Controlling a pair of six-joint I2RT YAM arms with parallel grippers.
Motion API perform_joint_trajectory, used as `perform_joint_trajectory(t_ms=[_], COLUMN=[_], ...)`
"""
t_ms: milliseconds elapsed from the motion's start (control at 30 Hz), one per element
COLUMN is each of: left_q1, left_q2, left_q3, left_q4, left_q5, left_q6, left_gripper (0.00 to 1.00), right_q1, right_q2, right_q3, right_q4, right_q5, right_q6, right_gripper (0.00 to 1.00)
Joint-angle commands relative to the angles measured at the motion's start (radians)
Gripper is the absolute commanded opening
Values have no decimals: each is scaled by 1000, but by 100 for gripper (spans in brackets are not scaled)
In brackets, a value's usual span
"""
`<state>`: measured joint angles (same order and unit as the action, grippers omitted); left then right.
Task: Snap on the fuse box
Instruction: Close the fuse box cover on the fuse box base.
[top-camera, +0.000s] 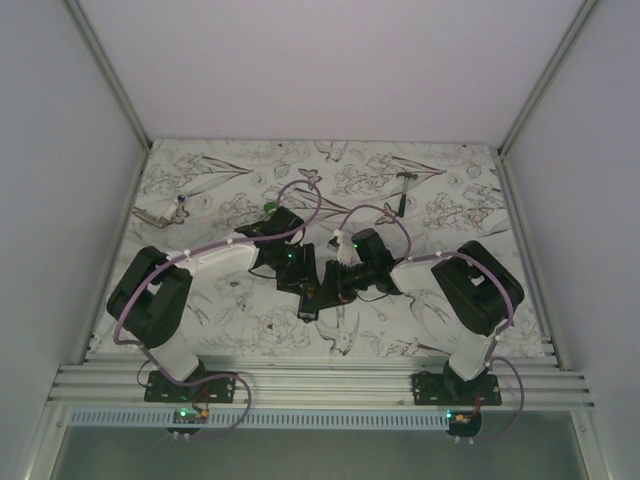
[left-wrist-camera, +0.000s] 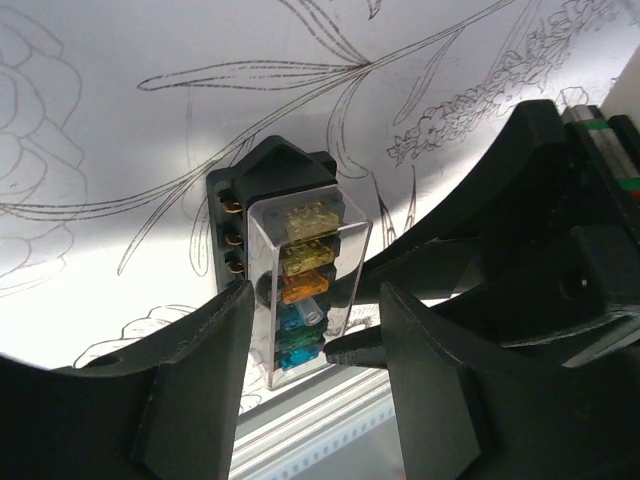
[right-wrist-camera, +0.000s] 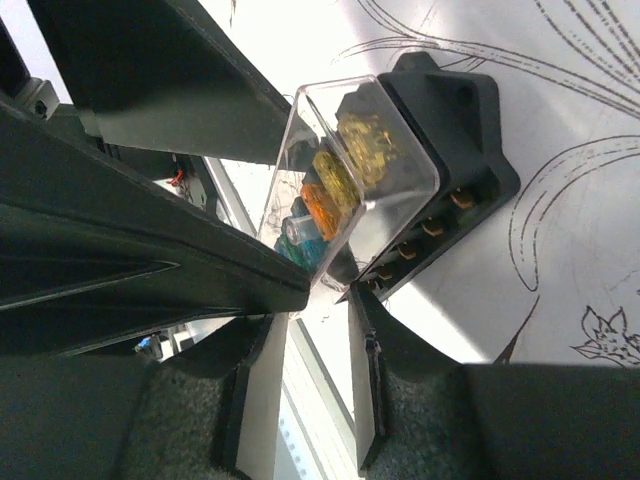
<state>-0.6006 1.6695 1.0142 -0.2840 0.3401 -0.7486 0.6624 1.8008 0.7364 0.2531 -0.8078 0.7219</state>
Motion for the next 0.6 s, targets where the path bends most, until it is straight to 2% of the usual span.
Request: perform_joint_trajectory(t_ms=[0, 200, 267, 400, 567], left_q1=[-15, 22, 40, 69, 83], left_q2=[-36, -117, -142, -149, -97], left_q3=[-31, -56, -71, -82, -50], left_q4=[-23, -39, -40, -40, -36], left_q5=[18, -2, 2, 17, 22], left_q6=[-11, -5, -5, -3, 18], left_gripper=[56, 56, 55, 53, 46], right_q1=[12, 13, 13, 13, 13], right_q2=[7, -104, -131, -133, -95], right_q3=[3, 19, 28, 47, 81], right_q4=[-28, -101, -118, -129, -129], right_q5=[79, 116, 127, 130, 153], right_q6=[-45, -76, -81, -85, -77], right_gripper=[32, 47, 48, 47, 39])
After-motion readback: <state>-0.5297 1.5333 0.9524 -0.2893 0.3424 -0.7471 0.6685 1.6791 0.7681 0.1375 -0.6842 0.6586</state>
